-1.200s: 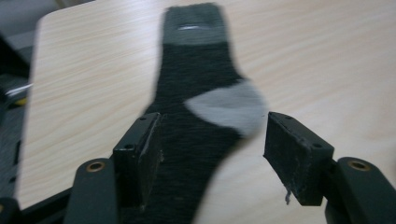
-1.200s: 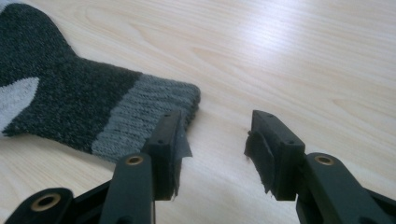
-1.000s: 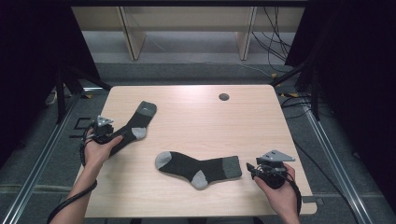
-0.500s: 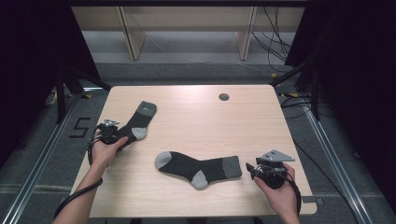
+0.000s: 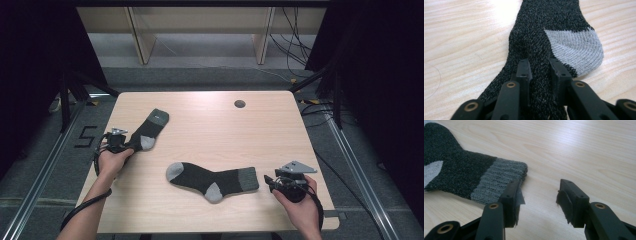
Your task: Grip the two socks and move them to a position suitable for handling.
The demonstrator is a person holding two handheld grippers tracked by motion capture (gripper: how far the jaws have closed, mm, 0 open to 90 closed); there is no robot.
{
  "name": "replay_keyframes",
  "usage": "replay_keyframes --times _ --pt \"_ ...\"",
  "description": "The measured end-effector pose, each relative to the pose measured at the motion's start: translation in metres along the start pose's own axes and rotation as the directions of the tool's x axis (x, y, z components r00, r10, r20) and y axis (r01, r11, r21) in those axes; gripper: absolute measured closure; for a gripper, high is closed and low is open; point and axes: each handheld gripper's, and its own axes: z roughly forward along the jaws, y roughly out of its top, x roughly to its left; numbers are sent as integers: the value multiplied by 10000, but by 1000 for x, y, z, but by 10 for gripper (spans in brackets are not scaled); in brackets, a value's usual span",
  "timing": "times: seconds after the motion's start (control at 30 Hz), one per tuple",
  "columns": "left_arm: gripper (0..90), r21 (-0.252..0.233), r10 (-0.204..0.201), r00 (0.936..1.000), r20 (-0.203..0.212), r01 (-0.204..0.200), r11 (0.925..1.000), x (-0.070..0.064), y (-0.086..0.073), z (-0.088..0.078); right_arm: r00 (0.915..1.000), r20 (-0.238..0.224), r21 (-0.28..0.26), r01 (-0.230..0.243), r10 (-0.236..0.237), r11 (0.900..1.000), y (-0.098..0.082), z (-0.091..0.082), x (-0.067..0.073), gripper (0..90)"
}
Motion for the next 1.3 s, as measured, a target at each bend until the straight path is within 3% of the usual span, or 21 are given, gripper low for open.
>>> replay_keyframes --times 0.03,0.07,0.3,0.33,0.4,0.47,0.63,0.67,0.7,0.73,0.77,0.8,0.83,0.87,0.9,0.97,1.03,1.1,1.23,1.3 --pt "740 -36 64 10000 2 -64 10000 0 1 0 9996 81 -50 277 -276 9996 0 0 -3 527" --pt "744 -22 48 10000 40 -48 10000 -1 1 -1 10000 -85 -2 4 -4 10000 0 1 -2 527" --pt "751 -470 376 9992 159 -368 9982 -3 7 -16 9994 130 -137 337 -335 9993 0 1 -6 523" --pt "751 -656 384 9992 148 -374 9971 -4 9 -19 9999 111 5 -7 7 10000 0 0 -3 522" --pt "751 -859 517 9986 129 -504 9950 -5 14 -25 9988 149 -162 466 -463 9988 1 1 -5 520" --pt "750 -1058 611 9980 183 -589 9926 -7 20 -32 10000 49 -42 73 -73 10000 1 1 -2 519" --pt "751 -1529 786 9960 418 -714 9857 -16 32 -46 9997 66 -48 218 -218 9997 1 2 -1 517" --pt "751 -1860 799 9956 485 -695 9801 -23 38 -52 10000 11 66 -15 15 10000 1 1 0 516" --pt "751 -2066 921 9941 568 -786 9753 -27 42 -56 9994 101 -58 333 -332 9994 2 1 -2 515" --pt "751 -2204 995 9933 590 -842 9718 -30 45 -59 9994 84 -68 345 -345 9994 2 1 -2 515" --pt "751 -2204 995 9933 590 -842 9718 -30 45 -59 9994 84 -68 345 -345 9994 2 1 -2 515" --pt "751 -2372 1165 9909 677 -974 9666 -36 51 -65 9999 53 -39 148 -148 9999 1 1 0 515" --pt "751 -2372 1165 9909 677 -974 9666 -36 51 -65 9999 53 -39 148 -148 9999 1 1 0 515" --pt "751 -2563 1365 9881 708 -1143 9598 -42 57 -71 10000 -79 2 56 -56 10000 0 2 0 514" --pt "752 -2563 1365 9881 708 -1143 9598 -42 57 -71 10000 -4 -9 -1 1 10000 1 1 0 514" --pt "752 -2910 1650 9826 852 -1338 9473 -51 63 -79 10000 -9 23 -14 14 10000 1 1 0 513" --pt "751 -3066 1758 9798 951 -1392 9416 -56 67 -84 9995 126 -45 281 -280 9996 1 1 -3 513" --pt "752 -3236 1928 9764 972 -1522 9339 -61 70 -88 9996 127 -56 271 -270 9996 1 1 -3 513" --pt "751 -3374 2035 9734 1050 -1576 9281 -67 74 -94 9996 115 -67 264 -263 9996 1 1 -3 512" --pt "751 -3553 2190 9681 1218 -1635 9203 -73 77 -101 9995 61 -88 302 -301 9995 1 2 -3 511"
